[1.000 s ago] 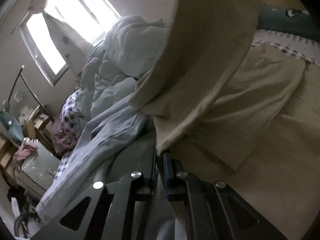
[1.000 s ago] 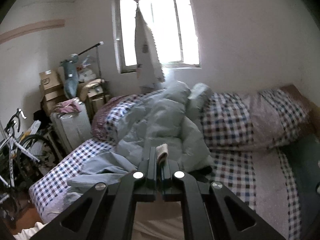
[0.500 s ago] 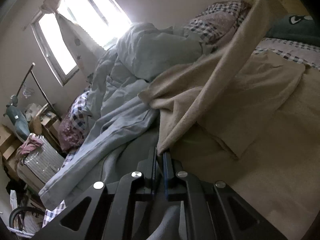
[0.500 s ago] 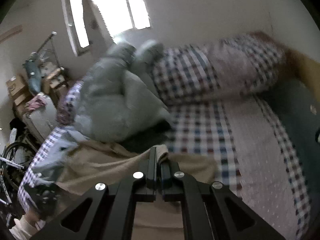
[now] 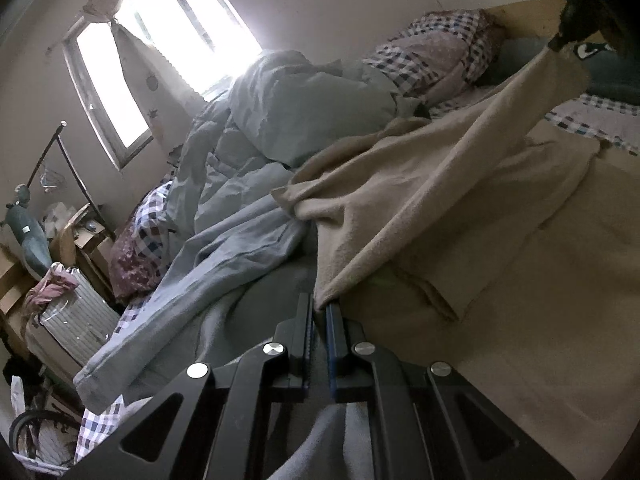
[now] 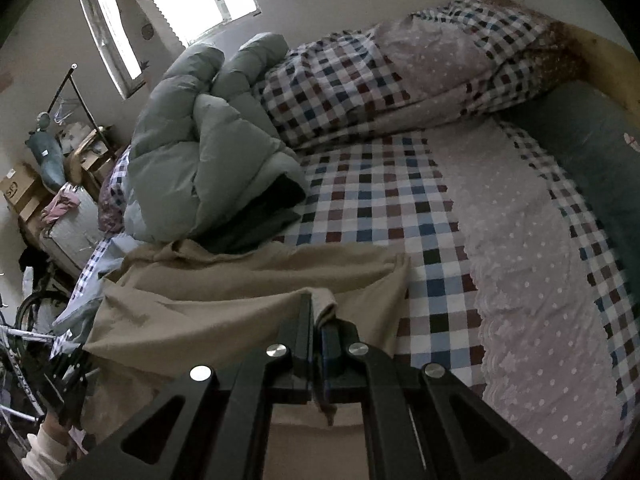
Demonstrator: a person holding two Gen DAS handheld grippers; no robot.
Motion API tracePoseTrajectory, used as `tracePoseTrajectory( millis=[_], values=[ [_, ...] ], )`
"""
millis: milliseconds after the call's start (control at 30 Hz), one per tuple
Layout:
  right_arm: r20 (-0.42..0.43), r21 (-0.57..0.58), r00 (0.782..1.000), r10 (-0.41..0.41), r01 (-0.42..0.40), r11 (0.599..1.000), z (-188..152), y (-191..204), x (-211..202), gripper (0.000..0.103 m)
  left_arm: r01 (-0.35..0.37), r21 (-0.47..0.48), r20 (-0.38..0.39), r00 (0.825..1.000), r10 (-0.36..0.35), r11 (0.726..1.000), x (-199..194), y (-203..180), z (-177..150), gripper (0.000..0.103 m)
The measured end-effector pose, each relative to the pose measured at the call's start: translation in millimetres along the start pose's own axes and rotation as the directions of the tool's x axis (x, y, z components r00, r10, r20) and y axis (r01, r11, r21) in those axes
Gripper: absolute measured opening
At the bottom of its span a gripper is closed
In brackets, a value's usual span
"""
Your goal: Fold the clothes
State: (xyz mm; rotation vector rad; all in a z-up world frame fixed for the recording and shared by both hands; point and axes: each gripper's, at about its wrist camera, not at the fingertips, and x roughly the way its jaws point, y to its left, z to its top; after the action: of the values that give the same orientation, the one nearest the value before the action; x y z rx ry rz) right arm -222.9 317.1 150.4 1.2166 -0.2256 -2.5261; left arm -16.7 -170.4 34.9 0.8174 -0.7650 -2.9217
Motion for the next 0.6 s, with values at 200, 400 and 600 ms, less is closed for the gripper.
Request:
tracePoseTrajectory(
  millis=[200,400,600],
  values=[
    [-0.176,0.026,0.983,-0.052,0.057,0.998,-22.2,-31.6,84.6,0.011,0.0,0.049,-0.029,1.0,0.001,0.999,4.0,-10.5,-1.7,0.005],
    [-0.179,0.083,0.977,-0.117,0.133,0.988,-43.9,-53.9,93.7,0.024,-0.002,0.063,-0.038,0.999,0.005,0.998,5.2,-11.4,-0.9,0.005],
    [-0.164,0.017,0.986,-0.017,0.021,1.0,-72.6,-37.7,66.8,0.043,0.002,0.059,-0.037,0.999,0.0,0.998,4.5,-11.4,-1.1,0.005]
  ],
)
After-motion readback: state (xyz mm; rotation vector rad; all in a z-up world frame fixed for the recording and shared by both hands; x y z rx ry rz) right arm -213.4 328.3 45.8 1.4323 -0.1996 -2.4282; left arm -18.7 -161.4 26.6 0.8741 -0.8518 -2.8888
